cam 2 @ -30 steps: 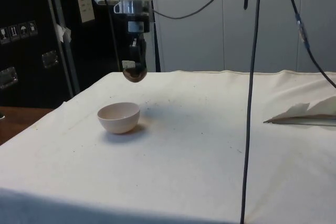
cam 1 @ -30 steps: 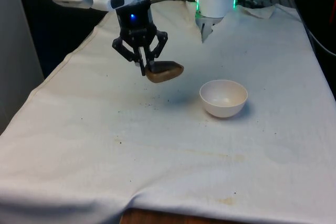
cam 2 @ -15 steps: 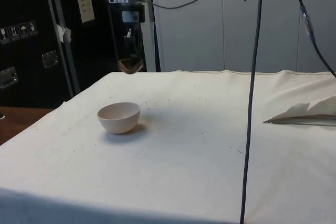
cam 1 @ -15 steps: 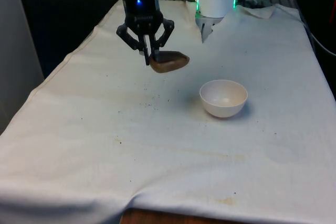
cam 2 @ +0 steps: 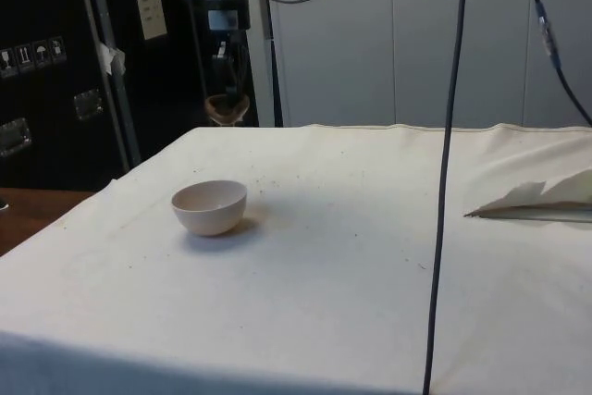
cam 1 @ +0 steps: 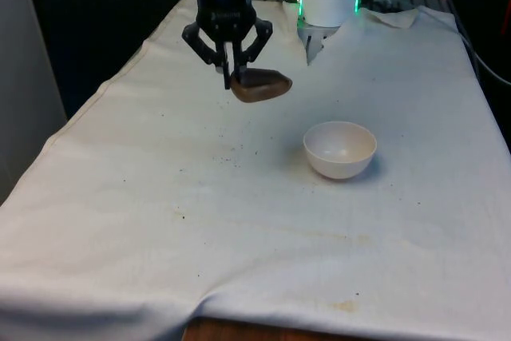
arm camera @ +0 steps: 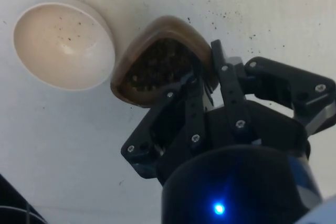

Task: Pour the coffee beans from the cup into the bowl.

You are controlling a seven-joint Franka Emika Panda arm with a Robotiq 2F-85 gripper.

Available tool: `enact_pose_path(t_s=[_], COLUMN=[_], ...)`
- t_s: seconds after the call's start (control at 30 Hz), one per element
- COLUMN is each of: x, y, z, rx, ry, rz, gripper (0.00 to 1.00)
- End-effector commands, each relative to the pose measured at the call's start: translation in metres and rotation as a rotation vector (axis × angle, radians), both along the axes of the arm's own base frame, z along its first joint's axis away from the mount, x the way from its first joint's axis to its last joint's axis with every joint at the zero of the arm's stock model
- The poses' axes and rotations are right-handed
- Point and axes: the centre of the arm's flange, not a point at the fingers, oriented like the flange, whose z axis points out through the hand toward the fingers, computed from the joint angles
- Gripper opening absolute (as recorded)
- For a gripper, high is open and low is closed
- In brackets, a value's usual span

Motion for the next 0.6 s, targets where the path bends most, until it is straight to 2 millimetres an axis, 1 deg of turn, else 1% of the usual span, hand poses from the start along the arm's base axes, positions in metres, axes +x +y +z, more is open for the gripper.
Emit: enact_pose_path(t_s=[0.0,0.3,0.57], x=[0.000,0.001,0.005], y=[0.003,0.011,0.023], z=[0.003,0.009,0.008], rx=[-0.016,-0.054,-0.075], ry=[0.009,0.015,0.014], rz=[-0.004,-0.012,-0.023], gripper=[0.00,0.00,0.00])
